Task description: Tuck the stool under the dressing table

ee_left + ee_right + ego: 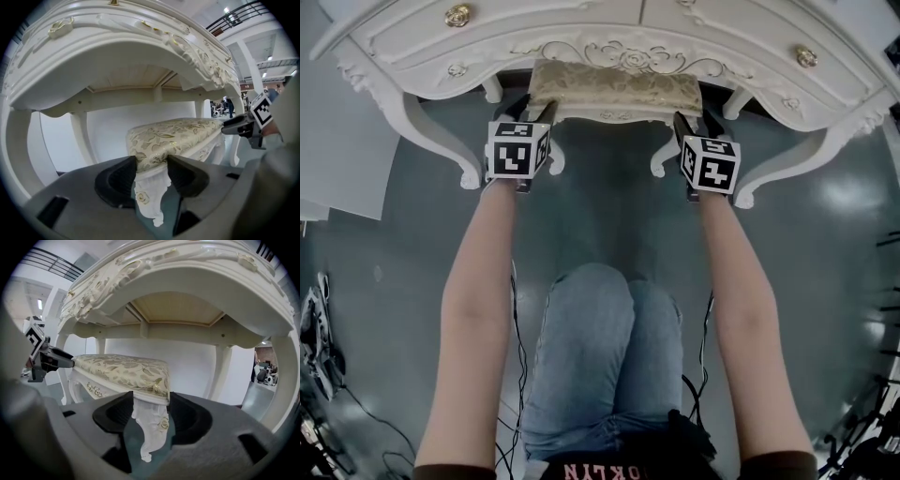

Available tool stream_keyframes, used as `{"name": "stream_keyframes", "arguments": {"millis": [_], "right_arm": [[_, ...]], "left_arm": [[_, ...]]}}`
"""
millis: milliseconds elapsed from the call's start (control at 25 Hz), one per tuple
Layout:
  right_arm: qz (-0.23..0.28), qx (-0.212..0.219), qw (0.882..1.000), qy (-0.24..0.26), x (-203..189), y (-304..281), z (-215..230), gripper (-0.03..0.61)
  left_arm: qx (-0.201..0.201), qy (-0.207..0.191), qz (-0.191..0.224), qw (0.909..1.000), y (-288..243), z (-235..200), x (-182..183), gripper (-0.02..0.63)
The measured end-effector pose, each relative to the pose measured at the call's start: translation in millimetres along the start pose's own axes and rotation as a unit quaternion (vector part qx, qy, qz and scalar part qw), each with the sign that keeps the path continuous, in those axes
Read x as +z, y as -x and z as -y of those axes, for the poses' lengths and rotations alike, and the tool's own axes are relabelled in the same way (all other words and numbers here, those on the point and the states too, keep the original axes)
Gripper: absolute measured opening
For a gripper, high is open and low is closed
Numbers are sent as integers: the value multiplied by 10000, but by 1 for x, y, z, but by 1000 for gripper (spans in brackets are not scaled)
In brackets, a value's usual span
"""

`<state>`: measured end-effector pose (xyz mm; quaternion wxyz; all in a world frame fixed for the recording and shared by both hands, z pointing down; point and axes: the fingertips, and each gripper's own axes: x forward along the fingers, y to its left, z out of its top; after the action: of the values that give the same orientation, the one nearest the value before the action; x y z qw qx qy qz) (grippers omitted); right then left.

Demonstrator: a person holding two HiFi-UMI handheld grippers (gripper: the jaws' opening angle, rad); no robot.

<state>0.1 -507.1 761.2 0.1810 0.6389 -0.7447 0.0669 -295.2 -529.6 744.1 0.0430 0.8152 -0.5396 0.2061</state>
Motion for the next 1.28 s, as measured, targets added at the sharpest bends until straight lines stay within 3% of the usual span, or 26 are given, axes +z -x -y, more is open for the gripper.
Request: {"name": "stream_keyframes", "arguments": {"millis": [320,480,720,1280], "right_arm": [[-81,-189,9998,62,-1,1,1,213],[-123,-368,9989,249,-8,5,3,121],[45,-226,9996,-188,-1,16,5,160],[-554,208,9978,-306,36,88,-16,170]], "left_arm": [[-142,63,39,9999,-1,-1,1,207],[-62,115,100,9999,-1,-1,0,209],[141,219,54,9996,3,-4,-1,208],[6,618,-337,9975,81,13,31,208]]}}
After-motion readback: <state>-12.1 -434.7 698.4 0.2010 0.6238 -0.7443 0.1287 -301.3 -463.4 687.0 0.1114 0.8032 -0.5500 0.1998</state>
